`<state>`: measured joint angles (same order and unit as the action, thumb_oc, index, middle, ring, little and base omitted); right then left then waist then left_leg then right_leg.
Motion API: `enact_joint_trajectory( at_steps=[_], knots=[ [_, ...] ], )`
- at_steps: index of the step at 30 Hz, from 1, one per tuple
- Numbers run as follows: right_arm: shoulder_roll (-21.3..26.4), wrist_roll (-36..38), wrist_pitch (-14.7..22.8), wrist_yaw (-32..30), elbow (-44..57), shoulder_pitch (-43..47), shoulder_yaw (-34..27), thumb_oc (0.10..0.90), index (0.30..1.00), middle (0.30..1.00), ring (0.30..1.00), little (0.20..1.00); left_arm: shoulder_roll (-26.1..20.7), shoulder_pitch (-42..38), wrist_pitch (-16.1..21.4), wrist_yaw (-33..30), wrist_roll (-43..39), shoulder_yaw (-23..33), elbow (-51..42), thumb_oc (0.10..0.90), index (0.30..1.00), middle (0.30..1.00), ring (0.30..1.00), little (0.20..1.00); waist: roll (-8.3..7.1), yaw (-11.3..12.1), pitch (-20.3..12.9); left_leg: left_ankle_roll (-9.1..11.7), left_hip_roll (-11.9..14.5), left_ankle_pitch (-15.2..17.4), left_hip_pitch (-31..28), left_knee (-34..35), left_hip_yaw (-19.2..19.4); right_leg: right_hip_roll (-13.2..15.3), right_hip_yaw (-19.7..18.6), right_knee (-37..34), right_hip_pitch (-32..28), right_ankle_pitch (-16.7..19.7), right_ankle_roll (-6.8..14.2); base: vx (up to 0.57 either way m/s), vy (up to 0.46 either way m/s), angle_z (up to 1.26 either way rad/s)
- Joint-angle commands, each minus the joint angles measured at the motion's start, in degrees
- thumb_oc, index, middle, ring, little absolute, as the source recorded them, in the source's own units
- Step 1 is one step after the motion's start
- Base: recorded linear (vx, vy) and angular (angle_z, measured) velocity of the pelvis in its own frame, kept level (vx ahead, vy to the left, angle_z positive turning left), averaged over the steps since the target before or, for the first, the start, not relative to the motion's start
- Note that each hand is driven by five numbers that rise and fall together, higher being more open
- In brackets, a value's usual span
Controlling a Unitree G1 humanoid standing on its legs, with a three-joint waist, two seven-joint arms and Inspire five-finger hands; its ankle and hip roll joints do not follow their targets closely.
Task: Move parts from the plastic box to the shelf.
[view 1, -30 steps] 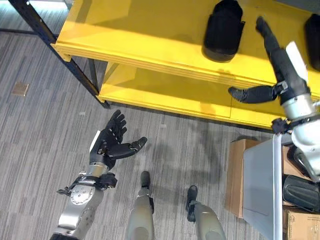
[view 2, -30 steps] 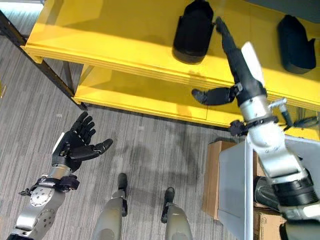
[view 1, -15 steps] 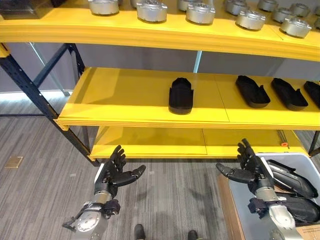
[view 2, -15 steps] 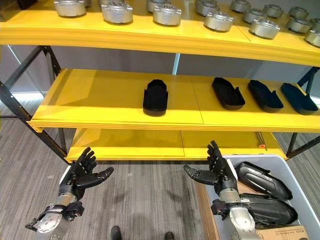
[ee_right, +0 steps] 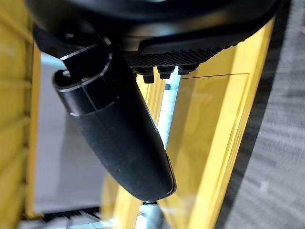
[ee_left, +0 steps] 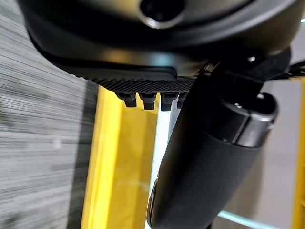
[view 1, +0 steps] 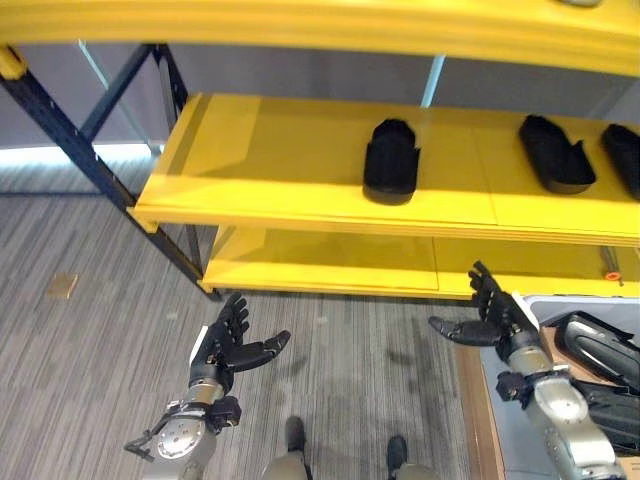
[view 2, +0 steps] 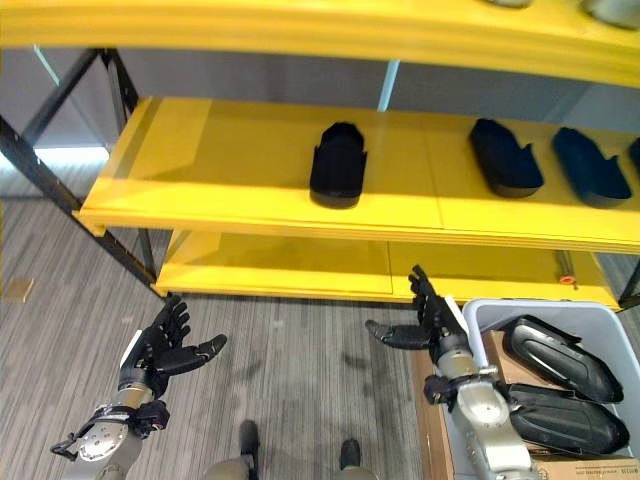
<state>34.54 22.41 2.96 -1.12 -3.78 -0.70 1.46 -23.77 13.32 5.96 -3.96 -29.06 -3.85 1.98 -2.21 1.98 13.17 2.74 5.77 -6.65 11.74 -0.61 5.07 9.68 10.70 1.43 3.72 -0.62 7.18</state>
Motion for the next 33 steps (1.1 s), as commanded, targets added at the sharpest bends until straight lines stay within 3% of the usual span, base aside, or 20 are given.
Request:
enact_joint_trajectory(
  at_steps=[1, 8, 14, 16, 18, 19, 21, 23, 26, 27, 29, 33],
  knots=[
    [6.13, -1.46, 4.77, -2.92, -0.73, 12.59, -1.6, 0.9, 1.0, 1.0, 1.0, 1.0, -5.27, -2.62, 4.05, 0.89, -2.05, 3.04, -6.81, 0.9, 1.0, 1.0, 1.0, 1.0, -1.56, 2.9, 1.04, 0.54, 1.35, 9.58, 2.02, -7.43, -3.6, 3.36, 4.44, 5.11, -0.81, -4.92, 0.22, -0.03, -0.002, 0.24],
    [14.1, -3.78, 3.51, -5.21, -6.15, 23.67, 2.59, 0.9, 1.0, 1.0, 1.0, 1.0, -7.52, -2.92, 4.14, -0.09, -3.21, 2.99, -7.56, 0.9, 1.0, 1.0, 1.0, 1.0, -2.54, 5.4, 3.49, 0.29, 0.38, 10.18, 4.67, -9.42, -5.23, 3.91, 6.12, 4.62, -0.3, -4.23, 0.4, 0.0, 0.017, 0.2],
    [15.02, -5.71, 3.21, -6.22, -8.15, 29.07, 5.15, 0.9, 1.0, 1.0, 1.0, 1.0, -8.5, -4.2, 4.27, -0.55, -3.1, 2.29, -7.68, 0.9, 1.0, 1.0, 1.0, 1.0, -3.38, 6.36, 4.71, -0.64, -0.15, 13.0, 7.03, -14.61, -5.73, 4.65, 5.61, 5.53, 0.25, -3.41, 0.8, -0.01, 0.073, 0.06],
    [14.4, -6.95, 3.22, -6.52, -7.85, 29.21, 4.87, 0.9, 1.0, 1.0, 1.0, 1.0, -8.91, -5.46, 4.31, -0.73, -2.66, 1.7, -7.05, 0.9, 1.0, 1.0, 1.0, 1.0, -3.32, 6.23, 5.14, -1.93, -1.37, 15.08, 7.88, -17.84, -6.11, 6.2, 4.99, 9.03, 0.95, -2.11, 1.28, 0.0, 0.182, 0.03],
    [14.35, -8.24, 3.07, -6.47, -7.48, 28.76, 4.31, 0.9, 1.0, 1.0, 1.0, 1.0, -9.5, -6.4, 4.25, -0.56, -2.29, 1.17, -6.57, 0.9, 1.0, 1.0, 1.0, 1.0, -2.95, 5.48, 5.28, -3.13, -2.6, 16.0, 7.24, -18.59, -6.36, 7.78, 3.74, 13.8, 2.48, 1.4, 1.72, 0.01, 0.162, 0.08],
    [14.35, -8.24, 3.06, -6.47, -7.45, 28.72, 4.27, 0.9, 1.0, 1.0, 1.0, 1.0, -9.51, -6.44, 4.26, -0.56, -2.29, 1.14, -6.55, 0.9, 1.0, 1.0, 1.0, 1.0, -2.99, 5.53, 5.28, -3.17, -2.65, 16.02, 7.26, -18.61, -6.31, 7.85, 3.67, 13.9, 2.56, 1.37, 1.76, 0.02, 0.147, 0.08],
    [14.5, -9.76, 2.8, -6.36, -7.71, 30.6, 5.14, 0.9, 1.0, 1.0, 1.0, 1.0, -10.47, -7.34, 4.36, -0.24, -2.01, 0.38, -6.13, 0.9, 1.0, 1.0, 1.0, 1.0, -2.01, 4.12, 6.05, -4.33, -3.43, 16.48, 5.39, -18.61, -6.3, 7.49, 0.03, 20.94, 6.39, 4.43, 1.38, 0.02, 0.207, 0.13],
    [14.66, -10.02, 2.74, -6.71, -8.45, 32.8, 6.35, 0.9, 1.0, 1.0, 1.0, 1.0, -10.72, -7.47, 4.4, -0.39, -1.9, 0.54, -6.01, 0.9, 1.0, 1.0, 1.0, 1.0, -1.74, 4.24, 6.44, -4.72, -3.39, 16.93, 4.36, -18.79, -5.31, 7.41, -0.03, 21.66, 7.53, 4.13, 1.18, 0.01, 0.16, 0.09],
    [15.22, -10.77, 2.4, -6.82, -10.81, 36.46, 8.64, 0.9, 1.0, 1.0, 1.0, 1.0, -10.19, -7.43, 4.38, -0.26, -2.19, 1.06, -5.94, 0.9, 1.0, 1.0, 1.0, 1.0, -1.75, 4.11, 6.44, -5.02, -3.23, 18.01, 1.87, -18.52, -3.58, 7.15, -0.18, 16.37, 8.21, 4.1, 1.13, 0.02, 0.061, -0.31],
    [14.79, -11.07, 2.2, -6.49, -10.79, 37.5, 9.28, 0.9, 1.0, 1.0, 1.0, 1.0, -9.57, -7.25, 4.36, -0.24, -2.35, 1.27, -5.59, 0.9, 1.0, 1.0, 1.0, 1.0, -2.27, 3.35, 6.12, -4.83, -2.98, 18.29, 0.7, -17.96, -2.66, 7.33, -1.07, 9.38, 9.09, 5.57, 1.9, 0.04, -0.038, -0.52],
    [15.21, -11.99, 2.21, -6.19, -10.68, 38.66, 9.97, 0.9, 1.0, 1.0, 1.0, 1.0, -9.29, -7.27, 4.53, -0.22, -2.23, 1.51, -5.45, 0.9, 1.0, 1.0, 1.0, 1.0, -2.46, 2.95, 6.21, -4.42, -2.3, 18.84, -0.21, -18.26, -2.3, 8.58, -1.72, 3.95, 10.18, 7.78, 2.77, 0.04, -0.083, -0.48],
    [15.99, -12.84, 2.18, -5.57, -10.17, 38.1, 9.37, 0.9, 1.0, 1.0, 1.0, 1.0, -8.43, -7.79, 4.65, 0.1, -2.09, 1.33, -4.51, 0.9, 1.0, 1.0, 1.0, 1.0, -2.97, 2.75, 5.77, -3.19, -1.41, 19.34, -1.36, -18.95, -2.75, 8.93, -2.6, 0.26, 9.35, 9.34, 3.32, 0.03, -0.128, -0.04]
  ],
)
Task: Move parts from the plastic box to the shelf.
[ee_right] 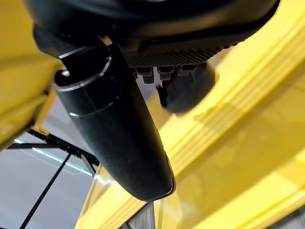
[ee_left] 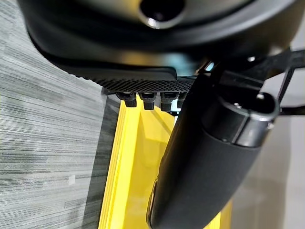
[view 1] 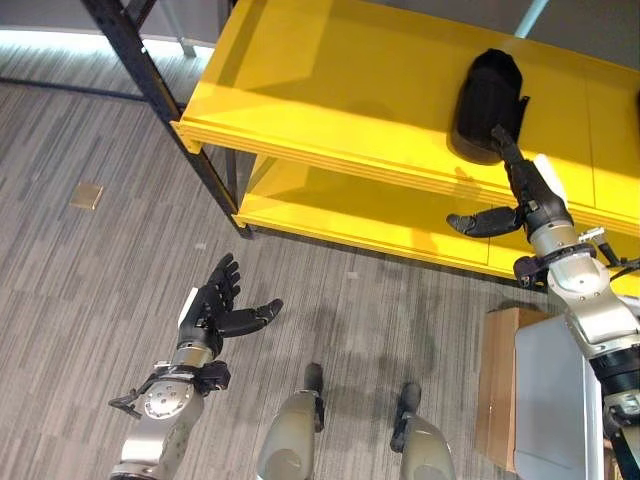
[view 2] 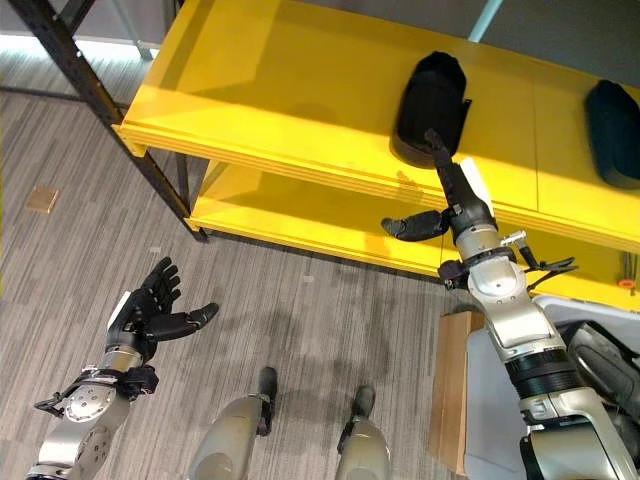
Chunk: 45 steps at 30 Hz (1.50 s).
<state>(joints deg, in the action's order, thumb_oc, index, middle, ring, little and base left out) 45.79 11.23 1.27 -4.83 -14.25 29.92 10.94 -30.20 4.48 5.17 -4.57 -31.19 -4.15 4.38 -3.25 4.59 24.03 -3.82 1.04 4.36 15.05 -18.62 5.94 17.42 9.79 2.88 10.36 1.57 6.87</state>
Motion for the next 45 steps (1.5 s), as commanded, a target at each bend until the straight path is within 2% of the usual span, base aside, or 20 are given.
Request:
enact_joint_trajectory(
  at_steps=[1, 2, 7, 13, 19, 26, 31, 32, 33, 34, 35, 36, 37, 38, 41, 42, 43, 45],
  knots=[
    [5.65, -2.09, 3.99, -1.78, 0.7, 6.34, -0.83, 0.9, 1.0, 1.0, 1.0, 1.0, -1.83, 0.55, 5.39, 0.67, 0.16, 1.55, -6.41, 0.9, 1.0, 1.0, 1.0, 1.0, -2.6, 0.38, -5.77, 4.14, 3.61, 8.59, -4.39, -1.82, -4.0, 1.45, -0.72, -2.47, 0.97, 6.42, 3.51, 0.07, -0.236, 0.14],
    [6.3, -2.11, 3.98, -1.22, 1.48, 4.66, -1.98, 0.9, 1.0, 1.0, 1.0, 1.0, -0.72, 0.39, 5.37, 0.98, 0.18, 1.45, -6.28, 0.9, 1.0, 1.0, 1.0, 1.0, -3.49, -0.27, -7.14, 4.99, 4.15, 8.88, -4.76, -1.95, -4.2, 0.87, -1.26, -3.49, -0.88, 6.27, 3.77, 0.1, -0.292, 0.16],
    [7.25, -1.45, 4.2, -0.75, 3.1, 4.79, -2.15, 0.9, 1.0, 1.0, 1.0, 1.0, 0.79, 2.29, 4.95, 0.68, -0.02, 2.09, -6.47, 0.9, 1.0, 1.0, 1.0, 1.0, -3.36, -0.56, -8.8, 6.01, 6.27, 8.28, -7.25, 0.04, -5.4, -1.16, -0.43, -1.59, -2.46, 4.63, 3.25, 0.09, -0.19, 0.21],
    [9.48, -1.46, 4.23, 0.08, 4.28, 5.9, -1.1, 0.9, 1.0, 1.0, 1.0, 1.0, 1.53, 4.81, 4.18, 1.15, -0.02, 2.95, -6.97, 0.9, 1.0, 1.0, 1.0, 1.0, -2.82, -0.86, -11.13, 7.89, 9.46, 3.72, -11.58, 9.22, -6.18, -3.97, 0.36, 1.57, -3.19, -0.23, 1.94, 0.05, -0.163, -0.03],
    [12.08, -1.0, 4.66, 0.32, 5.13, 6.04, -1.15, 0.9, 1.0, 1.0, 1.0, 1.0, 2.1, 5.9, 3.98, 0.82, -0.31, 3.31, -6.68, 0.9, 1.0, 1.0, 1.0, 1.0, -2.03, -0.87, -12.11, 8.83, 11.55, 0.62, -12.79, 13.71, -7.35, -5.66, 1.22, 5.22, -2.43, -3.74, 1.01, 0.04, -0.108, 0.1],
    [13.99, -1.69, 5.22, 0.04, 6.49, 4.66, -2.81, 0.9, 1.0, 1.0, 1.0, 1.0, 2.14, 6.48, 3.63, 1.16, 0.09, 2.65, -6.77, 0.9, 1.0, 1.0, 1.0, 1.0, -1.1, -0.95, -12.52, 9.67, 13.38, -0.9, -12.58, 14.53, -9.22, -6.75, 2.91, 9.43, -1.95, -7.07, -0.3, 0.04, -0.116, 0.25],
    [13.53, -1.39, 5.33, -0.24, 5.37, 6.0, -1.53, 0.9, 1.0, 1.0, 1.0, 1.0, 1.89, 5.33, 3.66, 0.55, 0.02, 2.03, -6.52, 0.9, 1.0, 1.0, 1.0, 1.0, -1.18, -1.22, -12.7, 10.05, 15.23, -1.05, -12.88, 14.15, -8.88, -8.24, 2.81, 12.83, -0.85, -9.64, -1.27, 0.02, -0.144, 0.09],
    [12.22, -0.87, 5.31, 0.01, 4.88, 7.12, 0.42, 0.9, 1.0, 1.0, 1.0, 1.0, 1.97, 4.2, 3.73, 0.1, 0.34, 1.44, -6.44, 0.9, 1.0, 1.0, 1.0, 1.0, -1.72, -1.25, -12.6, 10.16, 16.74, -1.67, -12.73, 10.43, -7.72, -10.09, 2.23, 13.87, -1.2, -11.5, -2.7, 0.05, -0.297, -0.02],
    [11.8, -0.53, 5.28, 0.27, 4.88, 7.88, 1.36, 0.9, 1.0, 1.0, 1.0, 1.0, 1.68, 3.99, 3.77, 0.08, 0.77, 1.64, -6.7, 0.9, 1.0, 1.0, 1.0, 1.0, -1.86, -0.83, -12.16, 10.44, 17.49, -4.02, -12.23, 6.87, -7.91, -11.52, 1.79, 13.78, -1.96, -12.14, -3.7, 0.07, -0.419, -0.12],
    [10.73, -0.38, 5.36, 0.21, 4.26, 9.34, 2.93, 0.9, 1.0, 1.0, 1.0, 1.0, 1.9, 3.88, 3.71, 0.08, 0.07, 1.83, -6.81, 0.9, 1.0, 1.0, 1.0, 1.0, -2.55, 0.01, -11.56, 9.79, 17.68, -7.42, -10.76, 0.47, -9.21, -13.21, 0.97, 13.18, -3.06, -12.23, -5.0, 0.04, -0.327, -0.22],
    [9.85, -0.05, 5.38, 0.23, 4.23, 10.75, 4.51, 0.9, 1.0, 1.0, 1.0, 1.0, 2.26, 3.69, 3.6, -0.11, -1.3, 1.91, -6.65, 0.9, 1.0, 1.0, 1.0, 1.0, -3.43, 1.46, -10.35, 8.04, 15.65, -8.85, -7.62, -8.13, -11.8, -14.14, -0.5, 12.44, -4.39, -12.05, -6.24, 0.01, -0.231, -0.41],
    [9.84, -0.04, 5.4, 0.22, 4.15, 10.9, 4.57, 0.9, 1.0, 1.0, 1.0, 1.0, 2.27, 3.63, 3.6, -0.1, -1.32, 1.96, -6.64, 0.9, 1.0, 1.0, 1.0, 1.0, -3.4, 1.3, -10.43, 8.01, 15.6, -8.89, -7.17, -8.42, -12.0, -14.13, -0.38, 12.31, -4.23, -11.85, -6.24, -0.08, -0.314, -0.82],
    [9.55, 0.81, 5.41, 0.28, 3.87, 12.88, 5.56, 0.9, 1.0, 1.0, 1.0, 1.0, 1.64, 2.41, 3.79, -0.49, -1.21, 1.81, -7.14, 0.9, 1.0, 1.0, 1.0, 1.0, -4.43, 3.48, -7.32, 6.26, 10.86, -10.12, -0.38, -19.36, -15.24, -14.56, -0.54, 11.17, -6.22, -11.93, -7.61, -0.08, -0.263, -0.98],
    [9.39, 1.0, 5.37, 0.0, 3.65, 12.73, 5.25, 0.9, 1.0, 1.0, 1.0, 1.0, 1.33, 2.35, 3.77, -0.83, -0.71, 2.14, -7.63, 0.9, 1.0, 1.0, 1.0, 1.0, -4.35, 3.16, -7.04, 5.81, 11.29, -9.64, 1.64, -20.01, -15.11, -15.17, -0.23, 11.49, -6.46, -12.76, -7.88, -0.06, -0.285, -0.79],
    [9.83, 1.87, 5.19, 0.03, 3.74, 13.42, 5.76, 0.9, 1.0, 1.0, 1.0, 1.0, 1.33, 2.89, 3.66, -1.21, -0.79, 2.76, -7.69, 0.9, 1.0, 1.0, 1.0, 1.0, -3.07, 3.68, -6.53, 7.9, 10.96, -10.1, 5.45, -8.39, -13.73, -15.78, -0.21, 11.34, -7.71, -13.95, -7.63, 0.08, -0.001, 0.13],
    [9.84, 1.87, 5.19, 0.02, 3.73, 13.46, 5.78, 0.9, 1.0, 1.0, 1.0, 1.0, 1.35, 2.88, 3.65, -1.21, -0.79, 2.77, -7.7, 0.9, 1.0, 1.0, 1.0, 1.0, -3.16, 3.64, -6.59, 7.9, 10.9, -10.48, 5.37, -7.92, -13.67, -15.71, -0.2, 11.21, -7.62, -13.77, -7.65, 0.19, 0.114, 0.14],
    [8.9, 2.42, 5.6, -0.09, 3.59, 13.88, 6.26, 0.9, 1.0, 1.0, 1.0, 1.0, 1.5, 3.49, 3.69, -1.28, -0.84, 2.8, -7.39, 0.9, 1.0, 1.0, 1.0, 1.0, -1.81, 4.4, -6.49, 9.59, 11.11, -14.31, 5.34, 3.98, -14.45, -16.93, -1.3, 11.59, -8.3, -14.5, -7.29, 0.21, 0.122, -0.02],
    [7.89, 2.42, 5.87, -0.16, 3.44, 13.07, 5.95, 0.9, 1.0, 1.0, 1.0, 1.0, 1.87, 3.1, 3.93, -1.3, -0.61, 2.2, -7.24, 0.9, 1.0, 1.0, 1.0, 1.0, -1.01, 4.49, -6.6, 10.41, 12.03, -16.42, 5.99, 11.38, -12.68, -16.92, -1.22, 11.88, -9.87, -15.93, -6.96, 0.26, 0.151, -0.27]
  ],
)
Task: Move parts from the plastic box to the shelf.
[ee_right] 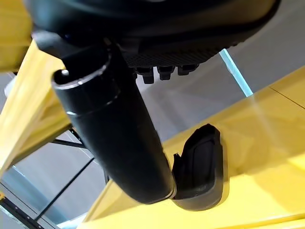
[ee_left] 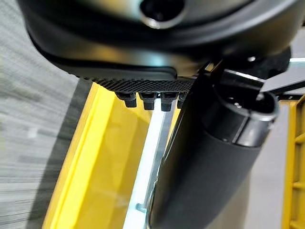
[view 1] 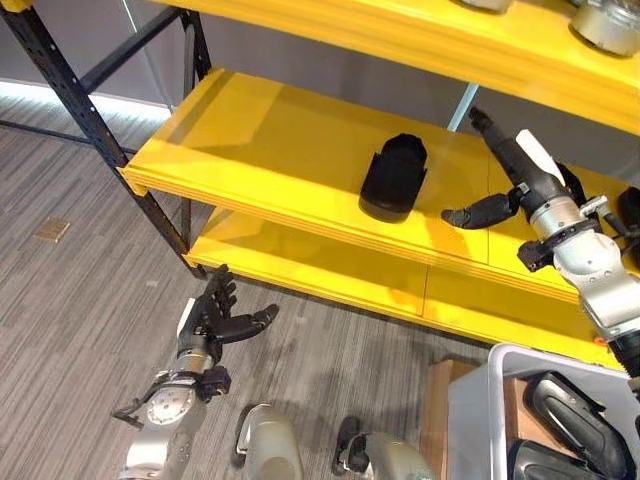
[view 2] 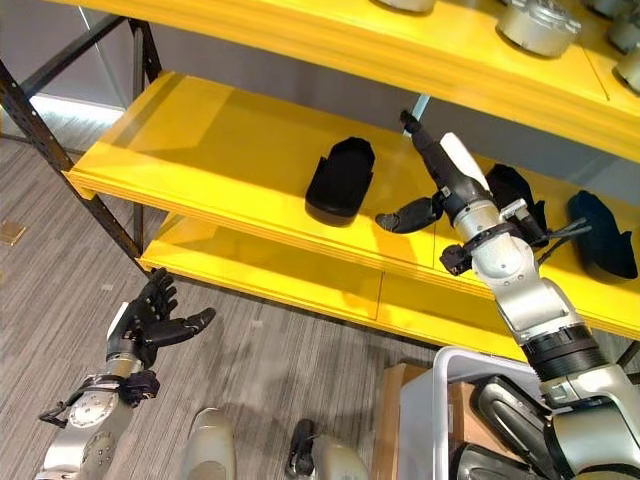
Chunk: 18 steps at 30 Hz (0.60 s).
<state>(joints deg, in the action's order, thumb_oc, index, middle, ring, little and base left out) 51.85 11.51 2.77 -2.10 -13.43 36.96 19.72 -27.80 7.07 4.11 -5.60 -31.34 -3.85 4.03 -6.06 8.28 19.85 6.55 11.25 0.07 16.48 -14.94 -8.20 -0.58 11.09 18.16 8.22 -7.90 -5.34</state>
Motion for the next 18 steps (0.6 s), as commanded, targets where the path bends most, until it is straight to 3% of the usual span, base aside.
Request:
enact_joint_trajectory(
  at_steps=[1, 4, 8, 10, 18],
  knots=[
    [1.33, 1.93, 4.33, -2.93, 2.78, 4.97, -3.39, 0.9, 1.0, 1.0, 1.0, 1.0, -0.23, 0.23, 4.98, -0.19, -0.39, 1.41, -6.47, 0.9, 1.0, 1.0, 1.0, 1.0, 1.93, 0.78, -2.74, 0.16, 1.94, -12.37, 4.34, 8.59, 1.96, 1.38, -2.75, -3.35, -8.43, -6.94, 5.55, 0.23, 0.157, -0.42],
    [-0.05, 0.31, 4.04, -2.07, 4.61, 1.86, -4.52, 0.9, 1.0, 1.0, 1.0, 1.0, 0.22, 0.21, 5.32, -0.06, -0.71, 1.13, -6.26, 0.9, 1.0, 1.0, 1.0, 1.0, 2.24, 0.94, -5.1, 0.05, 1.84, -10.65, 0.79, 9.51, 0.33, 2.45, -4.79, -3.65, -10.25, -7.87, 6.62, 0.28, 0.204, -0.49],
    [-0.44, 0.12, 4.08, -1.45, 7.41, -1.52, -7.39, 0.9, 1.0, 1.0, 1.0, 1.0, -0.22, -0.36, 5.29, 0.69, -0.9, 0.26, -6.54, 0.9, 1.0, 1.0, 1.0, 1.0, 1.78, 0.59, -6.46, -0.28, 0.87, -7.56, 0.43, 6.28, 3.39, 5.4, -4.8, -7.7, -13.02, -6.66, 8.43, 0.22, 0.185, -0.45],
    [-0.84, 0.02, 3.95, -1.68, 8.71, -3.29, -9.37, 0.9, 1.0, 1.0, 1.0, 1.0, -1.3, -1.39, 5.51, 0.88, -0.79, -0.61, -6.29, 0.9, 1.0, 1.0, 1.0, 1.0, 1.43, 0.04, -7.57, -0.8, -0.44, -4.5, 1.51, 3.41, 5.99, 8.87, -4.43, -11.47, -14.23, -4.63, 10.39, 0.25, 0.278, -0.28],
    [-0.42, 0.36, 4.06, -1.95, 11.01, -4.3, -10.93, 0.9, 1.0, 1.0, 1.0, 1.0, -2.12, -2.06, 5.52, 0.16, -0.82, -0.24, -5.89, 0.9, 1.0, 1.0, 1.0, 1.0, -0.13, -0.76, -7.86, -2.0, -1.21, -0.37, 4.32, -0.24, 9.24, 12.37, -4.78, -14.64, -12.35, -0.98, 12.82, 0.1, 0.145, -0.13]
  ],
)
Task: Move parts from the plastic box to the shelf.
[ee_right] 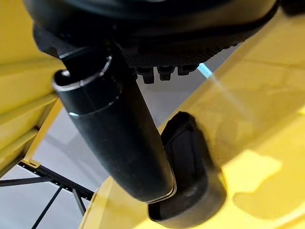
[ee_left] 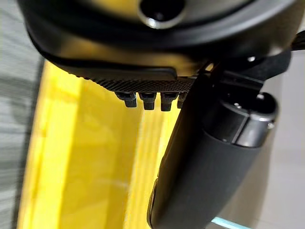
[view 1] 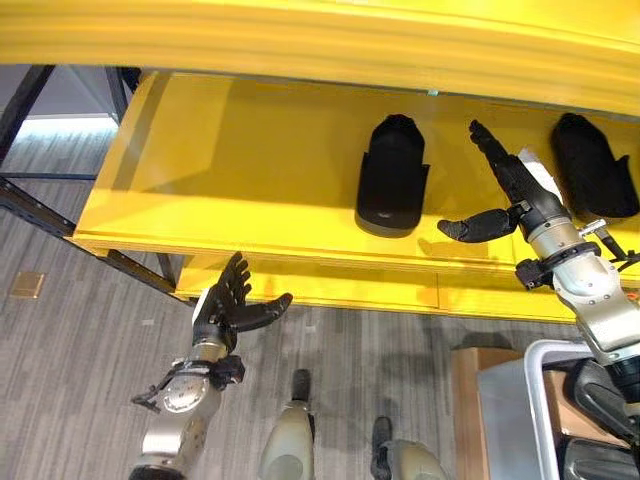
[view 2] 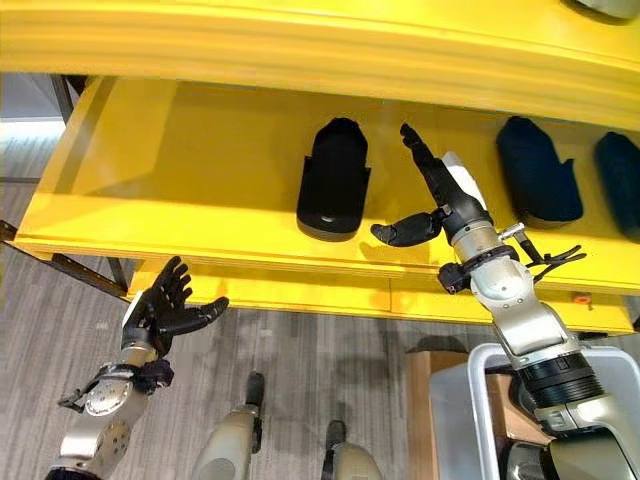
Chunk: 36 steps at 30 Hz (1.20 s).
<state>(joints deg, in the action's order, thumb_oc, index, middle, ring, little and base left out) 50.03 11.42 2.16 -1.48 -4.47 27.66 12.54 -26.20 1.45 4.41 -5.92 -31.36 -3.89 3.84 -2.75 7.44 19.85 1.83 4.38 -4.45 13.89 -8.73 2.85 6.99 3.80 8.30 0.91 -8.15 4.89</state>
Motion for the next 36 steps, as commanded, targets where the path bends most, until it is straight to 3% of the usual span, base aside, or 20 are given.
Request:
enact_joint_trajectory(
  at_steps=[1, 9, 17, 24, 36],
  knots=[
    [1.4, 0.45, 4.66, -2.56, 2.06, 4.98, -3.78, 0.9, 1.0, 1.0, 1.0, 1.0, -3.73, 3.56, 5.23, 0.48, -0.8, -0.21, -5.69, 0.9, 1.0, 1.0, 1.0, 1.0, -3.45, 0.08, -7.94, 2.71, 5.65, 4.21, 7.04, -6.54, -1.82, 4.81, 2.52, -4.82, -4.98, -0.71, 2.62, 0.06, 0.091, -0.08],
    [3.61, -0.75, 4.8, -3.42, 3.88, 5.91, -4.4, 0.9, 1.0, 1.0, 1.0, 1.0, -4.68, 3.61, 5.35, -0.04, -0.07, 0.43, -5.6, 0.9, 1.0, 1.0, 1.0, 1.0, -4.68, -0.15, -7.58, 1.94, 5.01, 5.8, 10.26, -7.65, -1.64, 6.16, 3.34, -6.3, -2.54, 1.58, 3.95, 0.06, 0.045, 0.01],
    [4.66, -3.96, 3.91, -4.45, 3.11, 8.79, -1.95, 0.9, 1.0, 1.0, 1.0, 1.0, -4.51, 4.16, 5.32, -0.68, -0.34, 0.76, -5.43, 0.9, 1.0, 1.0, 1.0, 1.0, -5.53, 0.32, -6.79, 1.99, 4.99, 6.14, 10.88, -8.36, -2.02, 5.95, 4.0, -6.24, -2.51, 1.18, 3.9, 0.03, -0.005, -0.01],
    [0.36, -5.48, 3.11, -3.18, 4.38, 11.03, 2.74, 0.9, 1.0, 1.0, 1.0, 1.0, -3.89, 4.2, 5.13, -1.48, -0.58, 0.83, -5.47, 0.9, 1.0, 1.0, 1.0, 1.0, -5.66, 0.87, -5.64, 2.1, 5.25, 6.17, 10.75, -8.67, -2.53, 5.47, 4.05, -5.98, -3.01, 0.28, 3.4, 0.0, 0.0, 0.0],
    [-2.41, -5.86, 2.97, -0.97, 7.47, 11.79, 5.93, 0.9, 1.0, 1.0, 1.0, 1.0, -3.46, 4.34, 4.62, -1.74, 0.17, 1.06, -5.69, 0.9, 1.0, 1.0, 1.0, 1.0, -5.61, 1.01, -4.12, 2.28, 5.15, 5.46, 11.47, -8.53, -3.22, 5.17, 4.5, -5.27, -2.81, -0.55, 2.92, -0.01, -0.003, 0.0]
  ],
)
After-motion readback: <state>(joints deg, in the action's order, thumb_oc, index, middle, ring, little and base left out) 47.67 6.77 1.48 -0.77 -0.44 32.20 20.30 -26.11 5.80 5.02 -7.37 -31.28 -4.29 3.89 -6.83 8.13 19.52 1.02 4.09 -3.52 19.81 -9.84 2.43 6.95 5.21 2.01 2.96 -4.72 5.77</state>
